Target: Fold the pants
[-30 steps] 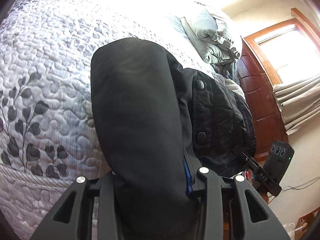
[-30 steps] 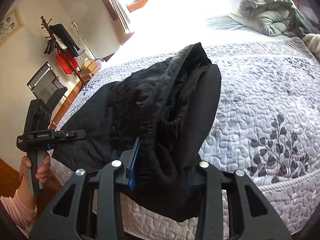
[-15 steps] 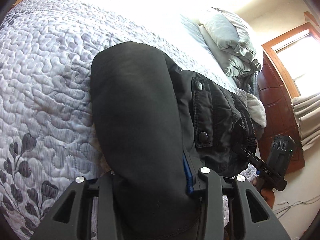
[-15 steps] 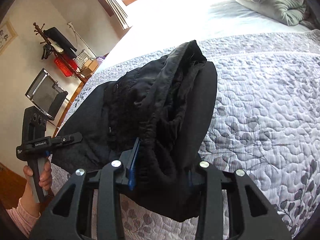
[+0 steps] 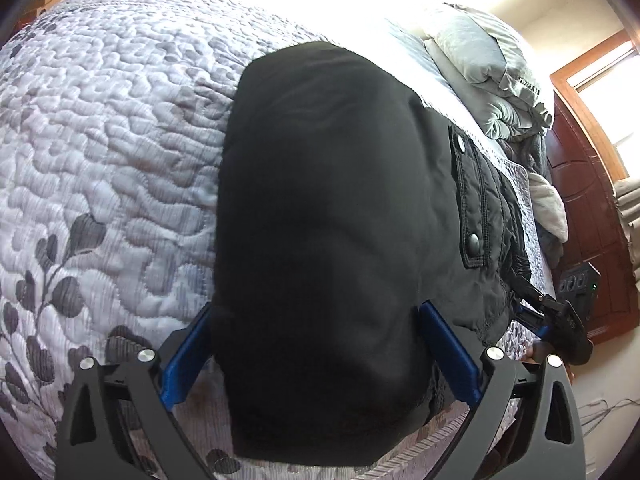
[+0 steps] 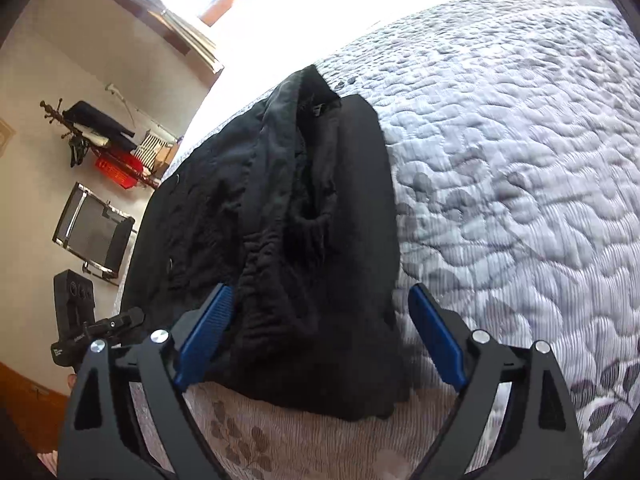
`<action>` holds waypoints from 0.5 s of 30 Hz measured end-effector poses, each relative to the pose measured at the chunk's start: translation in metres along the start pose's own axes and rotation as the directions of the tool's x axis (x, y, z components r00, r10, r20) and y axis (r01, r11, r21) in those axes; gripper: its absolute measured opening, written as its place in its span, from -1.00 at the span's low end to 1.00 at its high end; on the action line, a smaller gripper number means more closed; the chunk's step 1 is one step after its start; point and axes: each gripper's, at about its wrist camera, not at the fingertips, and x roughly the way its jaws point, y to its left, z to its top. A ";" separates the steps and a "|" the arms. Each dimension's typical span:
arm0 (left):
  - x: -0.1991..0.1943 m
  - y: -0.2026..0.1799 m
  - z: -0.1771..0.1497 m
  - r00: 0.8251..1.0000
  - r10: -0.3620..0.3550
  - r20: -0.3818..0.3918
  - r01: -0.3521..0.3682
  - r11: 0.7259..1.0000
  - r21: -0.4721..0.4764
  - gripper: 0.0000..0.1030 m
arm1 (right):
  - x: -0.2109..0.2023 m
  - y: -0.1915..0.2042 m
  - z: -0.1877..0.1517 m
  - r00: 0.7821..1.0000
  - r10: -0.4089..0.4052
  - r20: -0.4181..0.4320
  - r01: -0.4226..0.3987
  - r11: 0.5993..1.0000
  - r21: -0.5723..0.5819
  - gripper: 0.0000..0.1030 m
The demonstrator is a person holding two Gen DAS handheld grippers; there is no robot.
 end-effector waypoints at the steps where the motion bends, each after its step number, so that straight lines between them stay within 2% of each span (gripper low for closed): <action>1: -0.006 0.003 -0.003 1.000 0.008 0.015 -0.008 1.000 -0.005 0.93 | -0.005 -0.003 -0.005 1.000 -0.014 0.008 0.014 1.000 0.003 0.75; 3: -0.014 0.009 -0.009 1.000 0.017 0.027 -0.016 1.000 -0.013 0.93 | -0.016 -0.007 -0.016 1.000 -0.023 0.017 0.023 1.000 0.007 0.76; 6: -0.029 0.020 -0.021 0.998 0.027 0.060 -0.025 0.999 -0.040 0.93 | -0.029 -0.008 -0.034 0.996 -0.090 0.023 0.090 0.996 -0.009 0.76; 9: -0.046 0.030 -0.030 0.994 0.037 0.107 -0.028 0.996 -0.084 0.93 | -0.043 -0.008 -0.052 0.993 -0.117 0.031 0.117 0.993 -0.017 0.76; 12: -0.063 0.031 -0.040 0.985 0.089 0.150 -0.073 0.991 -0.111 0.93 | -0.057 -0.002 -0.071 0.987 -0.155 0.044 0.156 0.987 -0.043 0.76; 15: -0.079 0.023 -0.054 0.972 0.139 0.189 -0.126 0.989 -0.082 0.93 | -0.067 0.011 -0.088 0.983 -0.175 0.054 0.178 0.982 -0.064 0.76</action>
